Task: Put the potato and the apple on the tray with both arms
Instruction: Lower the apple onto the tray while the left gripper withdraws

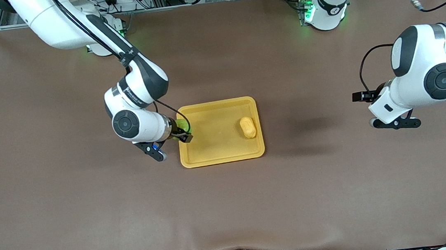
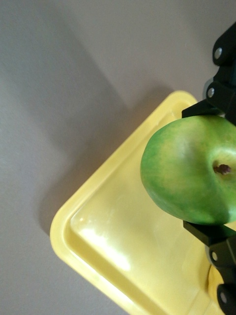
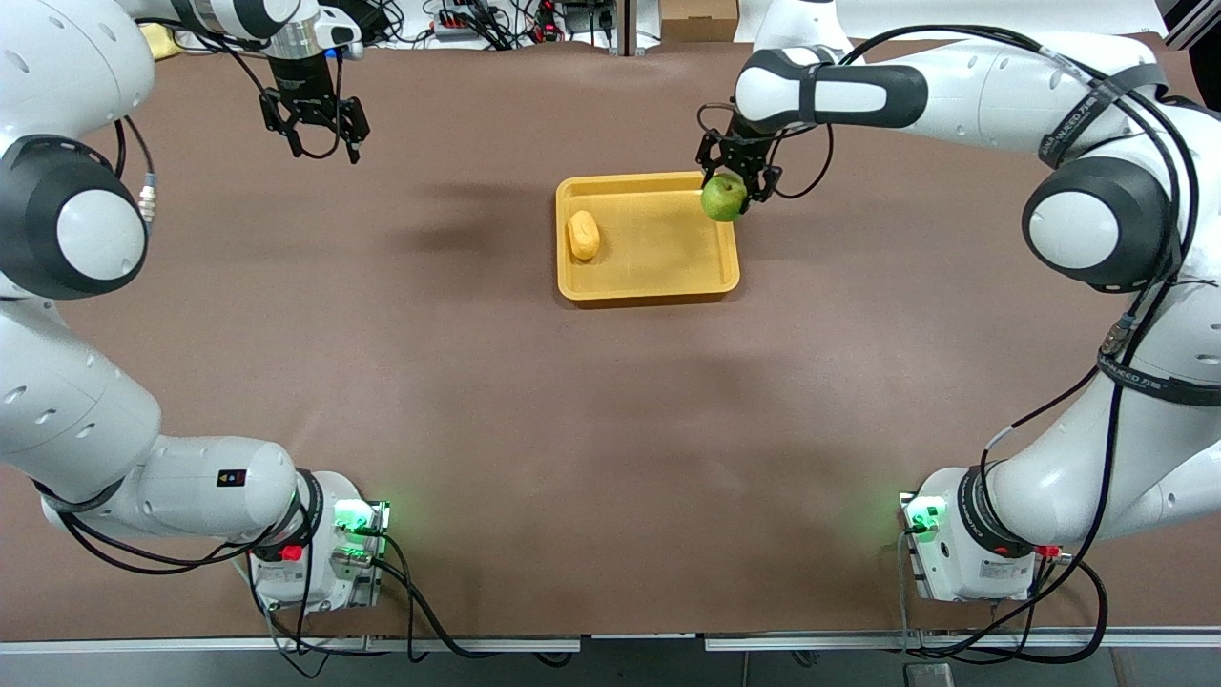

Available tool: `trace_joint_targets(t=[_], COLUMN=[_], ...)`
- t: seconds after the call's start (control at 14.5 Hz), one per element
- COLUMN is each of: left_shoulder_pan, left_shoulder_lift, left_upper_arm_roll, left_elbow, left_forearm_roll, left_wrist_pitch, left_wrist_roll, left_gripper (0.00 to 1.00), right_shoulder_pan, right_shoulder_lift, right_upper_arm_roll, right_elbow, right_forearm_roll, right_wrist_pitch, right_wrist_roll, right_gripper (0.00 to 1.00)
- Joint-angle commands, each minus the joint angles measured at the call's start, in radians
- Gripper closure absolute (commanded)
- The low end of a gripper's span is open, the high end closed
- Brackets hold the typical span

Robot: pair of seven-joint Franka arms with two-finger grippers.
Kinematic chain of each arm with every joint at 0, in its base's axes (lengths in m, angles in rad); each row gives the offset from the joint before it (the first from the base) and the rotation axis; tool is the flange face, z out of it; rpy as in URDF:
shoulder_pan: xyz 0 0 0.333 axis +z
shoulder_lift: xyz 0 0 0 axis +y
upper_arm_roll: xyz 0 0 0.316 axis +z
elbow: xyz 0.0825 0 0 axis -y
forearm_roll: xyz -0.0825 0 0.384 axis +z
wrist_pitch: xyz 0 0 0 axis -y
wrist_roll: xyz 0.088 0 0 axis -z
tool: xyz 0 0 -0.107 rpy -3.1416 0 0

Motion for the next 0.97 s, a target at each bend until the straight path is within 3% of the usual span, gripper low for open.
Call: trace_joint_targets(t=[0.0, 0.9], left_shoulder_pan=[0.014, 0.040], left_shoulder_lift=[0.011, 0.011], left_upper_arm_roll=[-0.006, -0.006], left_elbow=[-0.001, 0.022], left_forearm_roll=[-0.032, -0.035], left_wrist_pitch=[-0.004, 0.000], left_wrist_roll=[0.006, 0.006], left_gripper=[0.00, 0.00], right_shoulder_pan=[0.014, 0.051], right_shoulder_lift=[0.051, 0.131], right_upper_arm_roll=[0.014, 0.015], right_elbow=[0.044, 0.041], right_forearm_roll=[-0.001, -0.047], right_wrist_pitch=[0.033, 0.110], right_wrist_roll=[0.078, 0.125], right_gripper=[1.00, 1.00])
